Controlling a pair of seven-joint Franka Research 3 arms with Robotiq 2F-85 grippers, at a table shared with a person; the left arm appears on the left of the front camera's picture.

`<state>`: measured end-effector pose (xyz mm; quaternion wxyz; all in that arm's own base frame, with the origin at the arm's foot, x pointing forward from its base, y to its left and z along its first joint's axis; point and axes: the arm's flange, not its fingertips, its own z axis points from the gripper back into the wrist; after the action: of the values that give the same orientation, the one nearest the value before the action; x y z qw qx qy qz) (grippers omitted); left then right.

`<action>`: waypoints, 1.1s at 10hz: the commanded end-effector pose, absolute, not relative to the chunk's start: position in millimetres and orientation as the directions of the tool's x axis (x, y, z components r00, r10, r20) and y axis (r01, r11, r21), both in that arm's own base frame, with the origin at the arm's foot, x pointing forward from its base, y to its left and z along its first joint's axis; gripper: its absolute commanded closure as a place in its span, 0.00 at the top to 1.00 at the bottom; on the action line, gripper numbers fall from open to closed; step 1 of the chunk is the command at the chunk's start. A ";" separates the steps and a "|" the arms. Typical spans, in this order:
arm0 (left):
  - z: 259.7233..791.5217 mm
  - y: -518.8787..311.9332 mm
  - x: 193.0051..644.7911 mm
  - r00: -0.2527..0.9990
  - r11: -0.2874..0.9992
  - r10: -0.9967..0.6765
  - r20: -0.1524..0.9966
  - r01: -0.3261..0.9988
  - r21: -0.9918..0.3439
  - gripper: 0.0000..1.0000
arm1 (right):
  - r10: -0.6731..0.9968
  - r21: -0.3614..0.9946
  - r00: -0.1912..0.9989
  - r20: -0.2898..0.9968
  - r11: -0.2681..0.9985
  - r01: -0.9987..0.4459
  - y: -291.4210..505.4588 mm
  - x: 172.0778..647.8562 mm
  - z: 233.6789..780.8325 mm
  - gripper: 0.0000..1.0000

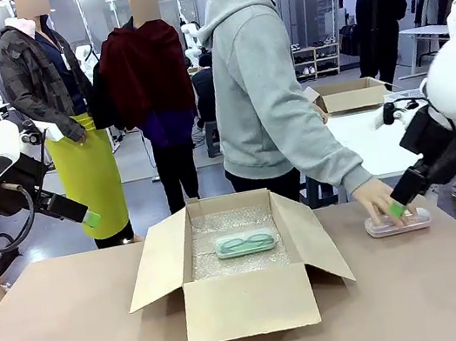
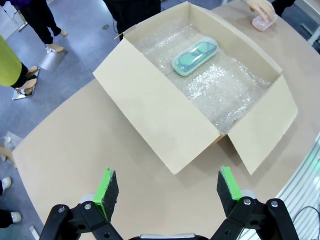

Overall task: Pack the glasses set securely to prepare it for shipping.
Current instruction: Put the Glasses case from the right side of the table into the Package Box.

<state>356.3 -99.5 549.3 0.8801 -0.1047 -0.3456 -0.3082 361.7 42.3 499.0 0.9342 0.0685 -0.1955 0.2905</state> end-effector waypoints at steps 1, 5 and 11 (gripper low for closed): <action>549.5 -97.3 356.3 0.562 0.787 -0.473 0.679 0.616 0.037 1.00 | 0.473 -0.002 0.775 0.420 0.854 -0.520 39.8 356.8 494.6 1.00; 549.5 -97.3 356.3 0.562 0.787 -0.473 0.679 0.616 0.037 1.00 | 0.394 0.005 0.837 0.380 0.904 -0.428 9.7 391.9 463.3 1.00; 549.5 -97.3 356.3 0.562 0.787 -0.473 0.679 0.616 0.037 1.00 | 0.328 -0.034 0.895 0.303 0.942 -0.334 -22.2 466.7 422.9 1.00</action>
<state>356.5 -99.6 549.4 0.8801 -0.1045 -0.3457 -0.3081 461.3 -20.6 420.9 0.9682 0.0232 -0.1543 0.1957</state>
